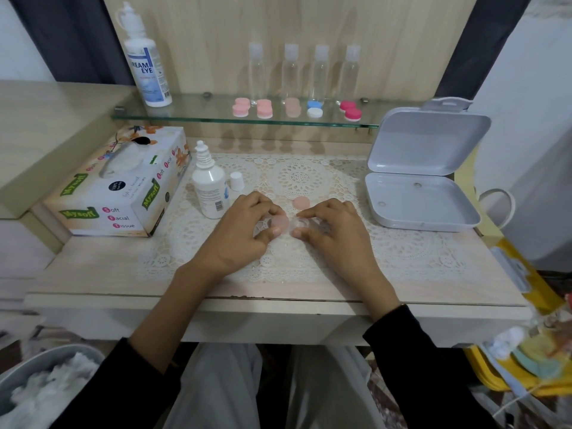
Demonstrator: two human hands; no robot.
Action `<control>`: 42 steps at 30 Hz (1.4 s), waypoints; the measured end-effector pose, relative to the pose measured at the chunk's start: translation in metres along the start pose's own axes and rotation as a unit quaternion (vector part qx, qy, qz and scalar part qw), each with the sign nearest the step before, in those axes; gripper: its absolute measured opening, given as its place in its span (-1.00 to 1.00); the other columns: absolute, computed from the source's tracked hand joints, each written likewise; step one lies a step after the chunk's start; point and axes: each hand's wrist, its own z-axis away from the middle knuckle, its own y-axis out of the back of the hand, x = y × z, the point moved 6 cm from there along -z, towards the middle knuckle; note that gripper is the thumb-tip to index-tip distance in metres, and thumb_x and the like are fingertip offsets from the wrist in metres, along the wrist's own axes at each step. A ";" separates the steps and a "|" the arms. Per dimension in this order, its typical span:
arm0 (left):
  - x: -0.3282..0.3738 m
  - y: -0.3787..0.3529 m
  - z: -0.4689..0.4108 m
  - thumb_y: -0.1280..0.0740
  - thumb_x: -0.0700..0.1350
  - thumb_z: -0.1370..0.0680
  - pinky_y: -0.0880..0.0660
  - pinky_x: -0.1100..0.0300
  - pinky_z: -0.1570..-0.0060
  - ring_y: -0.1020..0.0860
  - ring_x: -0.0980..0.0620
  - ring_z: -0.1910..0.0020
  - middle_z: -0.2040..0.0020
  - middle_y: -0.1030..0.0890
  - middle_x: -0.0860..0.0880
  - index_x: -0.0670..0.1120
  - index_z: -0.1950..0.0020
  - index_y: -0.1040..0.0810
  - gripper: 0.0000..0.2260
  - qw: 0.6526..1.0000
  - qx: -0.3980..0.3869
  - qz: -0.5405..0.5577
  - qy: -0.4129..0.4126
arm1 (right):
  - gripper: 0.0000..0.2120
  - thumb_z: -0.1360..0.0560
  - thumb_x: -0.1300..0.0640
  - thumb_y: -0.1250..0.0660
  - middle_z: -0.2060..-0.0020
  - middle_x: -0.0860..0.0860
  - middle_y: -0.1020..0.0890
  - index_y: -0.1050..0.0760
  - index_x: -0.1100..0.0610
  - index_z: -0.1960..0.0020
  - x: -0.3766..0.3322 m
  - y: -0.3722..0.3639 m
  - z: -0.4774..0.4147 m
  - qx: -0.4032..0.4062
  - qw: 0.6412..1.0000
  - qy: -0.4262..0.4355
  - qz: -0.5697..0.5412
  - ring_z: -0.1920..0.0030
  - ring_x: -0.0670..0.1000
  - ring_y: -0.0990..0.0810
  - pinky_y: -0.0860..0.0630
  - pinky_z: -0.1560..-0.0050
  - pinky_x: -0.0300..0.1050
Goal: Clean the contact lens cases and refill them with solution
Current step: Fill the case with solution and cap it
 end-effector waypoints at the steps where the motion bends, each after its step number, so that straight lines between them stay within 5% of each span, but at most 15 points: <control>1: 0.000 0.001 0.001 -0.41 -0.06 -0.47 -0.42 0.18 -0.11 -0.45 0.07 -0.05 -0.04 -0.47 0.07 -0.06 -0.13 -0.58 -0.75 1.000 0.007 0.004 0.005 | -0.68 -0.40 -0.07 -0.48 0.05 -0.15 -0.50 -0.64 0.00 -0.12 0.000 0.000 0.000 -0.001 1.000 -0.001 0.001 -0.07 -0.05 -0.39 -0.35 -0.07 -0.09; 5: -0.001 0.005 0.001 -0.49 0.08 -0.39 -0.37 0.35 0.03 -0.44 0.13 0.04 0.00 -0.49 0.08 -0.03 -0.04 -0.59 -0.69 0.999 0.039 0.007 0.031 | -0.67 -0.40 -0.08 -0.48 0.06 -0.16 -0.50 -0.64 0.00 -0.12 0.000 0.000 0.000 0.000 1.000 -0.001 0.001 -0.07 -0.06 -0.39 -0.35 -0.05 -0.10; 20: 0.002 0.001 -0.001 -0.44 -0.09 -0.46 -0.30 0.26 -0.08 -0.43 0.05 -0.08 -0.02 -0.47 0.09 -0.06 -0.06 -0.60 -0.80 1.000 0.031 -0.003 -0.005 | -0.70 -0.39 -0.07 -0.49 0.06 -0.18 -0.50 -0.64 -0.02 -0.10 0.001 0.001 0.001 0.000 1.000 -0.016 -0.023 -0.08 -0.07 -0.39 -0.37 -0.12 -0.05; 28: -0.001 0.004 0.002 -0.48 -0.02 -0.43 -0.29 0.27 -0.10 -0.41 0.12 -0.07 0.02 -0.47 0.13 -0.01 -0.05 -0.63 -0.77 0.998 0.058 0.000 0.010 | -0.69 -0.40 -0.08 -0.49 0.07 -0.17 -0.52 -0.62 -0.02 -0.11 0.006 -0.002 -0.005 -0.023 0.998 -0.038 -0.039 -0.07 -0.06 -0.43 -0.35 0.00 -0.20; 32: 0.000 0.004 0.002 -0.47 0.00 -0.43 -0.25 0.42 -0.06 -0.38 0.17 -0.05 0.02 -0.45 0.15 -0.01 -0.06 -0.62 -0.76 0.998 0.059 -0.004 0.016 | -0.79 -0.51 0.01 -0.38 0.01 -0.05 -0.58 -0.62 0.05 -0.12 0.012 0.004 -0.016 -0.010 0.986 -0.086 -0.140 0.06 0.01 -0.55 -0.53 -0.04 -0.01; 35: -0.001 0.004 0.003 -0.47 0.00 -0.43 -0.30 0.34 -0.09 -0.41 0.13 -0.07 0.01 -0.48 0.12 -0.04 -0.07 -0.63 -0.75 0.998 0.062 0.000 0.020 | -0.73 -0.56 0.16 -0.31 -0.13 0.00 -0.56 -0.55 0.04 -0.25 0.011 0.008 -0.028 -0.029 0.998 -0.052 -0.038 0.13 -0.05 -0.49 -0.49 -0.07 -0.05; 38: -0.001 0.005 0.004 -0.47 0.00 -0.43 -0.35 0.24 -0.11 -0.43 0.10 -0.07 0.00 -0.49 0.09 -0.05 -0.07 -0.63 -0.74 0.998 0.063 0.006 0.023 | -0.63 -0.56 0.25 -0.26 -0.19 -0.06 -0.53 -0.51 -0.01 -0.31 0.004 0.003 -0.034 -0.057 0.997 -0.001 0.056 -0.07 -0.03 -0.48 -0.46 -0.05 -0.04; 42: 0.000 0.005 0.004 -0.47 -0.01 -0.43 -0.37 0.20 -0.13 -0.43 0.09 -0.07 0.00 -0.49 0.08 -0.05 -0.08 -0.63 -0.74 0.998 0.062 0.007 0.023 | -0.75 -0.60 0.10 -0.26 -0.16 -0.14 -0.59 -0.57 -0.08 -0.22 -0.001 -0.002 -0.033 -0.064 0.990 0.030 0.121 -0.10 0.01 -0.43 -0.30 0.08 -0.10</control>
